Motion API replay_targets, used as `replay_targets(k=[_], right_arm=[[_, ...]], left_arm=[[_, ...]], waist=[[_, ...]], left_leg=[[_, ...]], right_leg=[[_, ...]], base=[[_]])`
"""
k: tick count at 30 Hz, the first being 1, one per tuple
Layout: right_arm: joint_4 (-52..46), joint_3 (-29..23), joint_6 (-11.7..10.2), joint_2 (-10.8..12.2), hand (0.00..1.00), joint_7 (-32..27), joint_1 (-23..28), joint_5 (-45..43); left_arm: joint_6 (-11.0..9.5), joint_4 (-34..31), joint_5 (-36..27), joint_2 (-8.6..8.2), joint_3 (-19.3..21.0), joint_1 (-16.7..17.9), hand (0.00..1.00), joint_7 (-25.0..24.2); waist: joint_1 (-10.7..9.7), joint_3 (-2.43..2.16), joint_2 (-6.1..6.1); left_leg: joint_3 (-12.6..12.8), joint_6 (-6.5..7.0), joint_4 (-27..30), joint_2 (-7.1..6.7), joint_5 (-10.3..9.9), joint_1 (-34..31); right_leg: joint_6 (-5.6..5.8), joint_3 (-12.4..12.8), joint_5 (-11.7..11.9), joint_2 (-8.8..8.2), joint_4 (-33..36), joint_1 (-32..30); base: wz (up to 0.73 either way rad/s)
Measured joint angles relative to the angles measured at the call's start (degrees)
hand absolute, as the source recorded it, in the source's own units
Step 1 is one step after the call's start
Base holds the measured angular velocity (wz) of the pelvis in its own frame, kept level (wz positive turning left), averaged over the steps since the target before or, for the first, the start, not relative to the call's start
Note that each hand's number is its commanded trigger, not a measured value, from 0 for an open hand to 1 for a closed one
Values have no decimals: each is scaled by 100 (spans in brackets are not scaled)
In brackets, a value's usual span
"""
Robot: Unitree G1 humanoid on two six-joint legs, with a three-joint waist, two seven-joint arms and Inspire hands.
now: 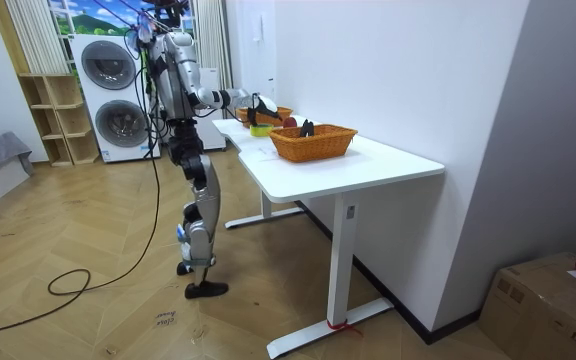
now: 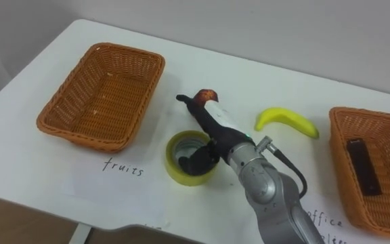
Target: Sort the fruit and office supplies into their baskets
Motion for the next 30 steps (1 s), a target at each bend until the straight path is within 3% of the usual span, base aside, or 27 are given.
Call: replay_targets(k=[28, 29, 30], right_arm=[[190, -116, 59, -26, 0, 474, -17, 48], [191, -119, 61, -26, 46, 488, -17, 53], [192, -133, 64, -26, 74, 532, -17, 66]], left_arm=[[21, -59, 115, 1, 137, -37, 0, -15], [21, -59, 114, 2, 142, -38, 0, -15], [20, -59, 115, 2, 176, -38, 0, -15]], waist=[[43, 53, -60], [44, 55, -64], [49, 60, -73]], left_leg=[[79, -1, -75, 10, -1, 95], [79, -1, -76, 10, -1, 95], [79, -1, -75, 11, -1, 94]], right_leg=[[1, 132, 0, 33, -5, 21], [1, 130, 0, 33, -5, 21], [1, 129, 0, 34, -5, 21]], base=[[-2], [0], [0]])
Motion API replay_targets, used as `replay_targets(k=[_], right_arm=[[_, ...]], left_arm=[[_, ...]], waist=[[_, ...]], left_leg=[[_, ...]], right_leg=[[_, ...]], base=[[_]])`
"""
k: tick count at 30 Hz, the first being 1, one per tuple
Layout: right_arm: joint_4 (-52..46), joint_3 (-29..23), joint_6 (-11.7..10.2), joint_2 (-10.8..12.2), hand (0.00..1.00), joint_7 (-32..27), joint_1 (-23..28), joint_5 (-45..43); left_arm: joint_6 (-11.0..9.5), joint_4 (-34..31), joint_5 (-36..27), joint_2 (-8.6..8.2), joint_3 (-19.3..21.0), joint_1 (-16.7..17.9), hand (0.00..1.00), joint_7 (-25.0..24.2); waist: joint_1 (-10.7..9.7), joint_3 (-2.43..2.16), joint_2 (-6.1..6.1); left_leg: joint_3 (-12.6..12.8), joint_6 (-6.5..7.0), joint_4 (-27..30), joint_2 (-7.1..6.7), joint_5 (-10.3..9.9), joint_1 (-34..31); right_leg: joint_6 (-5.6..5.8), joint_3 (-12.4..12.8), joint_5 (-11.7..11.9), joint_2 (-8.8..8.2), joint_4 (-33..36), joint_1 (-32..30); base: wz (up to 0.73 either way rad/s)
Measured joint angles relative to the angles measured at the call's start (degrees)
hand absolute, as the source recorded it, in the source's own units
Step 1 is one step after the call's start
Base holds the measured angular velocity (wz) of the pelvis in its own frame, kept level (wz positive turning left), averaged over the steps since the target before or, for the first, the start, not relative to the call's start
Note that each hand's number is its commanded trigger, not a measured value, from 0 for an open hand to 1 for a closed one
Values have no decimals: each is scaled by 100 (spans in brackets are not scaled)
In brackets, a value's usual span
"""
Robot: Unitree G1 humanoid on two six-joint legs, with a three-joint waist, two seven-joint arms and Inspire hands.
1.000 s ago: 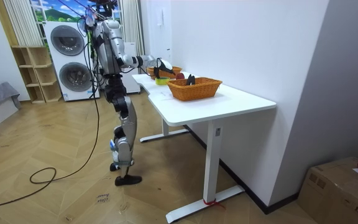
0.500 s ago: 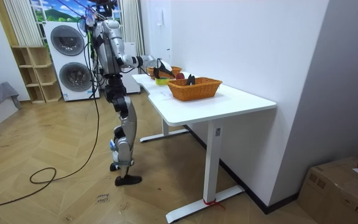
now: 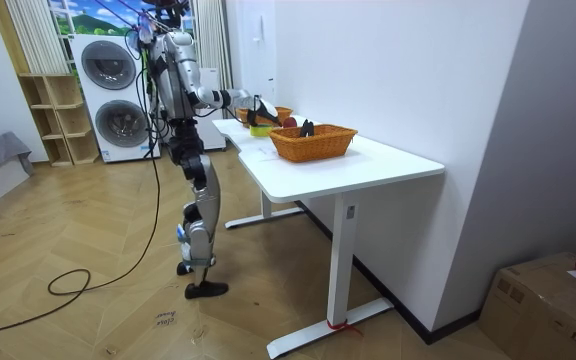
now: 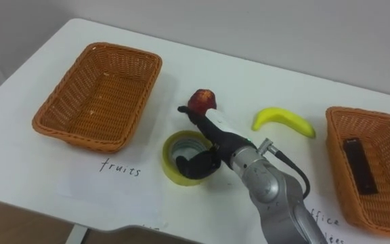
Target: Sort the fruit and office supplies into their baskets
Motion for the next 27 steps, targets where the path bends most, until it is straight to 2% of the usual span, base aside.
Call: replay_targets(k=[1, 11, 13, 27], right_arm=[[2, -9, 8, 0, 100, 32, 0, 4], [187, -37, 78, 19, 100, 33, -121, 3], [340, -22, 155, 18, 100, 18, -172, -72], [593, -6, 108, 39, 100, -66, -229, 39]], left_arm=[[0, 0, -1, -2, 55, 1, 0, 0], [3, 1, -11, 21, 69, -1, 0, 35], [3, 1, -11, 22, 69, -13, 0, 35], [3, 45, -236, -13, 68, -24, 0, 131]], waist=[[7, 4, -12], [40, 6, -86], [111, 10, -95], [116, 37, -50]], left_leg=[[0, 0, 0, 0, 0, 0], [-16, -1, 12, -2, -1, 0], [-22, -1, 7, -2, -1, 0], [-51, 2, -11, 1, -3, 75]], right_leg=[[0, 0, 0, 1, 0, 0], [0, -13, 0, -2, 1, 12], [0, -14, 0, -1, 0, 11], [1, -3, 0, 6, -15, 75]], base=[[0], [0], [0], [1]])
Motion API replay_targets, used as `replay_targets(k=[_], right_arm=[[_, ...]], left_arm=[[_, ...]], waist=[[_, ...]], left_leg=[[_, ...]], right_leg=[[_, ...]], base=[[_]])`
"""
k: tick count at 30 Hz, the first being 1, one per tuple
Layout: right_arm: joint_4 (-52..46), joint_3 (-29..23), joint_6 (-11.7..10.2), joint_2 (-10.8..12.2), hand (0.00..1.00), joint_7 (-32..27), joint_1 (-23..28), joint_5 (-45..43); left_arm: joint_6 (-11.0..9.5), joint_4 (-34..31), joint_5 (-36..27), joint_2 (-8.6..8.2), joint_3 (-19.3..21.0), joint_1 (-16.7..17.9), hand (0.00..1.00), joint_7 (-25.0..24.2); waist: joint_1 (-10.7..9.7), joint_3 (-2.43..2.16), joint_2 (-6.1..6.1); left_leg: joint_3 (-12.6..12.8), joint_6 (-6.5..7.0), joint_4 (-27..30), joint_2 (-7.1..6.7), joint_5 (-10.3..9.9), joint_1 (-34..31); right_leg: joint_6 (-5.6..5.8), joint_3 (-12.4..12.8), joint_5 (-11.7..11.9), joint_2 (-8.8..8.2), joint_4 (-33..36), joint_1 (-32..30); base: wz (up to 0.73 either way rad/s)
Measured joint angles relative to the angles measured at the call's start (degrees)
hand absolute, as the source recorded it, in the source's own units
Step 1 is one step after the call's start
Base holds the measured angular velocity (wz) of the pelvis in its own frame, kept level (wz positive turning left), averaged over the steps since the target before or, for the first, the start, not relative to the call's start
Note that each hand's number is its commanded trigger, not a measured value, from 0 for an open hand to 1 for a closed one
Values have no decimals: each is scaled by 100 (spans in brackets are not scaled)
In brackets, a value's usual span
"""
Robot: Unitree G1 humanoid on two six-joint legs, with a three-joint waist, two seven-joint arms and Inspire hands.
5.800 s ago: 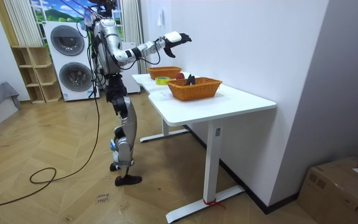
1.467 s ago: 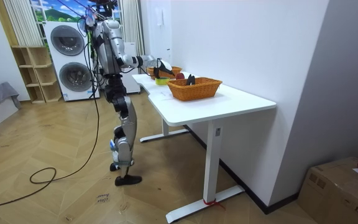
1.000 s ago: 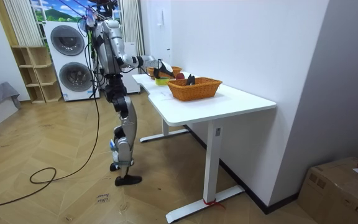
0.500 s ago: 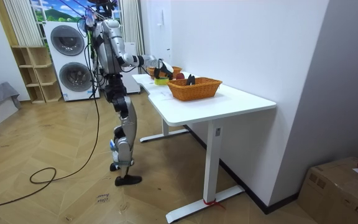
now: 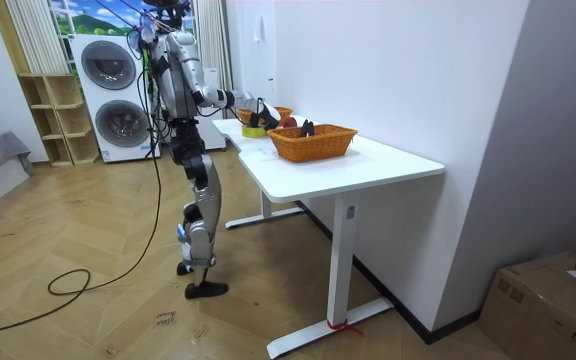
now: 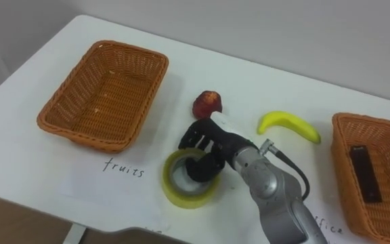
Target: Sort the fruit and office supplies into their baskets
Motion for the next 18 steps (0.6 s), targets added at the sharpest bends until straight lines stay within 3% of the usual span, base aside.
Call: replay_targets(k=[8, 13, 18], right_arm=[[3, 2, 35, 0, 100, 14, 0, -33], [23, 4, 66, -1, 100, 67, 5, -39], [24, 4, 64, 0, 100, 62, 6, -42]], left_arm=[[23, 0, 13, 4, 2, 4, 0, -5], [41, 1, 3, -2, 1, 30, 0, -13], [34, 19, 4, -4, 3, 29, 0, 7]], waist=[[19, -11, -6], [11, -64, 23], [9, -65, 30]], left_leg=[[-1, 0, 14, -5, 0, -7], [2, 0, 26, -4, 1, 27], [11, 1, 27, -5, 2, 30]], right_leg=[[0, 3, 0, -4, 4, 2], [0, 11, 0, -3, 5, 22], [0, 19, 0, -6, 5, 23]], base=[[0], [0], [0]])
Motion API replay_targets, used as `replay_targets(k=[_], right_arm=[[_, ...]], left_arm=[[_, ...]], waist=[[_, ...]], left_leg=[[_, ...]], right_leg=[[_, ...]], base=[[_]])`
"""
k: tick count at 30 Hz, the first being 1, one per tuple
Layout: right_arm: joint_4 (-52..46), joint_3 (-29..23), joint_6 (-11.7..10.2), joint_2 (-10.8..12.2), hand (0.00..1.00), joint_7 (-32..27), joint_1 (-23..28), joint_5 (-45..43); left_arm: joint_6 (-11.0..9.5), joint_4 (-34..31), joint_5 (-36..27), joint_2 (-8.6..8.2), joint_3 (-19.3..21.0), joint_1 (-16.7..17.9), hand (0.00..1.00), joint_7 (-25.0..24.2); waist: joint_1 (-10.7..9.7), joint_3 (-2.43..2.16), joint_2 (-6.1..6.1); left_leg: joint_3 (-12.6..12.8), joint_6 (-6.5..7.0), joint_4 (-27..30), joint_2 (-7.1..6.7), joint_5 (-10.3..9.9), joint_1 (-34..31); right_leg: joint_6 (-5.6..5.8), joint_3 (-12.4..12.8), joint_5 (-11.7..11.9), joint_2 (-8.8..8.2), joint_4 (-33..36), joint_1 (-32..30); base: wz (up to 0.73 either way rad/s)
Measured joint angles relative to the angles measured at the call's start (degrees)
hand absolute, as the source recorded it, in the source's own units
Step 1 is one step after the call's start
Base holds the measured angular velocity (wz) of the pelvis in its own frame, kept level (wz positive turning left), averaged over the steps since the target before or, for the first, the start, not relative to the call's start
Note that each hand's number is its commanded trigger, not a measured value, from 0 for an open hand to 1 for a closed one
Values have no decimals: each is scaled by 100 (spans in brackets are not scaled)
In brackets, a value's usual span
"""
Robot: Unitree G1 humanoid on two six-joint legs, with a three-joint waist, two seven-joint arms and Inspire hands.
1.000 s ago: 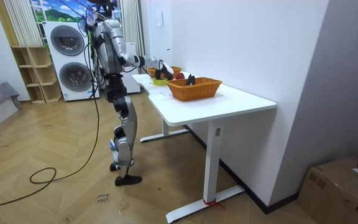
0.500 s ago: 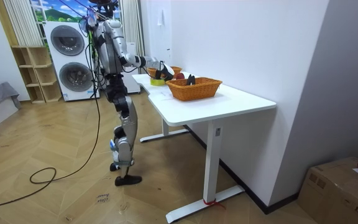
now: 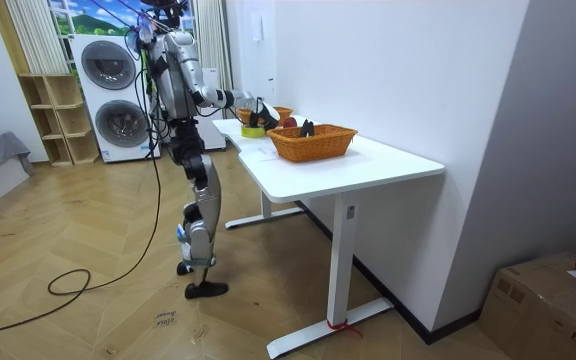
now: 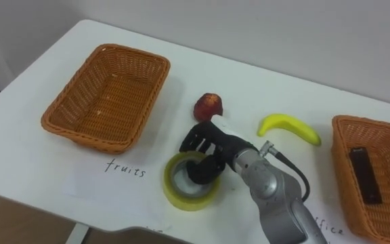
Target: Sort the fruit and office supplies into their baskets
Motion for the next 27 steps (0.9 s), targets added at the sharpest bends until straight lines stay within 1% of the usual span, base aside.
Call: replay_targets(k=[5, 9, 11, 13, 14, 16, 17, 19, 21, 24, 27], right_arm=[[-3, -3, -29, 0, 100, 13, 0, -21], [-21, -7, -42, 0, 100, 4, 0, 49], [-23, -12, -44, -1, 100, 0, 0, 130], [-55, -19, -61, -1, 100, 6, 2, 147], [-81, -28, -62, -1, 100, 8, 5, 141], [-249, -176, -70, -4, 100, 18, 61, 137], [-287, -228, -86, -6, 100, 19, 71, 139], [-447, -460, -155, -13, 100, -1, 75, 141], [-541, -668, -256, -15, 100, -85, 89, 140], [-678, -947, -303, -16, 100, -249, 134, 162], [-682, -1168, -320, -25, 100, -333, 133, 202]], left_arm=[[-6, 6, 2, -22, 99, 13, 0, 0], [-37, 113, -9, -11, 94, 13, 0, 2], [-39, 129, -8, 3, 83, 56, 0, 1], [-40, 127, -5, 0, 84, 139, 0, 0], [-40, 127, -5, -4, 90, 154, 0, -1], [-56, 135, 0, -8, 98, 196, 0, -4], [-63, 135, 3, -7, 98, 228, 0, -4], [-125, 134, -1, -3, 102, 347, 0, -11], [-167, 124, 2, -2, 135, 419, 0, -35], [-168, 122, -1, 2, 224, 471, 0, -110], [-183, 123, 3, 10, 223, 467, 0, -143]], waist=[[-13, 1, 4], [-41, 9, 22], [-84, 11, 26], [-190, 9, 25], [-205, 9, 26], [-230, 10, 28], [-235, -2, 13], [-342, -8, 31], [-387, -15, 36], [-506, -21, 35], [-536, -22, 32]], left_leg=[[-2, 0, -8, 1, 0, -1], [-5, 0, -16, 0, 0, -6], [-15, 0, -24, -1, 0, -12], [-31, 0, -27, -3, 0, -23], [-31, 0, -22, -3, 0, -28], [-29, 0, -12, -6, 1, -46], [-24, 0, -7, -5, 1, -39], [-4, 0, 6, -4, 2, -20], [17, 1, 13, -3, 2, -12], [22, 1, 15, -4, 3, -8], [56, 1, 28, -4, 2, -2]], right_leg=[[0, 3, 0, 2, -1, 2], [0, 0, 0, 1, 0, 5], [0, 1, 0, 2, 1, 4], [0, 24, 0, 3, 4, -6], [0, 43, 0, 5, 4, -12], [0, 100, 0, 8, 2, -32], [0, 114, 0, 9, 3, -32], [0, 118, 0, 2, 2, -13], [0, 129, 0, -5, 1, -12], [2, 135, -1, -38, 4, -9], [9, 142, -6, -46, 10, -13]], base=[[0], [0], [2], [4], [0], [0], [0], [0], [-5], [-2], [-6]])
